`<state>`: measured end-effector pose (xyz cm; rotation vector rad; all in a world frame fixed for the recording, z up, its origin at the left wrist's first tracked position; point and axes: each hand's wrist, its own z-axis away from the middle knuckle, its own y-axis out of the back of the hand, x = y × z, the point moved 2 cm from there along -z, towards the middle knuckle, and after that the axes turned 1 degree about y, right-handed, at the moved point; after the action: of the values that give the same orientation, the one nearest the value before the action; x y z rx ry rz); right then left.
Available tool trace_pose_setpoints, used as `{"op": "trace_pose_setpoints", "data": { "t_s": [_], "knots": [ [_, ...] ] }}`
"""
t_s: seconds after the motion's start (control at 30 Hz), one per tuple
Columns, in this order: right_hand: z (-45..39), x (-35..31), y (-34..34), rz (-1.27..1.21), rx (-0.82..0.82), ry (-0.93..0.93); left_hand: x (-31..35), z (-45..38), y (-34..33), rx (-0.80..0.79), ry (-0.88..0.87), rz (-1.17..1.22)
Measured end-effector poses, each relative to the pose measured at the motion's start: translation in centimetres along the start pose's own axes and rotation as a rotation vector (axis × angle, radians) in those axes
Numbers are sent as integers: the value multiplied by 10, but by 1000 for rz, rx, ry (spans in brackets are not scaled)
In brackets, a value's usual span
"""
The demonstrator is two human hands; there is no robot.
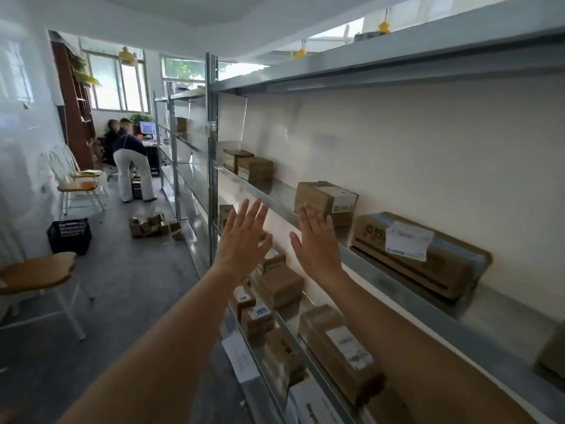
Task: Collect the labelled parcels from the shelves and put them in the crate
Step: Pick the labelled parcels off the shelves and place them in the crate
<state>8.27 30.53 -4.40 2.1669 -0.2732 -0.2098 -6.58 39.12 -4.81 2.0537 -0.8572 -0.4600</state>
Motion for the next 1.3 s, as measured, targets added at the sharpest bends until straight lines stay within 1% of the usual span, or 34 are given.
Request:
{"op": "trace_pose_setpoints", "data": {
  "t_s": [0.17, 0.3, 0.5, 0.6, 0.7, 0.8, 0.9, 1.03, 1.13, 1.17, 1.23, 1.27, 1.3],
  "knots": [
    [-53, 0, -47, -73, -27, 5, -37, -51, -40, 9, 35, 39],
    [-108, -1, -83, -80, -13, -9, -74, -92, -68, -1, 41, 52],
    [-196, -16, -132, -112, -3, -48, -141, -168, -110, -20, -33, 81],
    [-245, -22, -155, -108, 20, -91, -177, -211, -127, -3, -62, 44],
    [-290, -26, -179, -99, 48, -124, -208, -247, -147, 14, -62, 84],
    [-332, -25, -201, -65, 47, -88, -229, -270, -172, -11, -29, 210],
    [-373, -20, -219, -87, 60, -112, -250, -300, -199, -40, 1, 312],
    [-425, -17, -249, -99, 97, -138, -268, -356, -229, 35, 4, 494],
    [-451, -12, -271, -120, 98, -196, -276, -402, -253, 9, 31, 657],
    [-457, -9, -278, -132, 104, -228, -277, -416, -258, -15, 54, 798],
    [-464, -6, -292, -173, 116, -304, -272, -440, -265, -53, 131, 1194],
    [-466, -4, -298, -216, 126, -348, -270, -450, -269, -66, 173, 1346],
    [-466, -4, -302, -285, 140, -407, -268, -458, -272, -86, 237, 1423]
  ]
}}
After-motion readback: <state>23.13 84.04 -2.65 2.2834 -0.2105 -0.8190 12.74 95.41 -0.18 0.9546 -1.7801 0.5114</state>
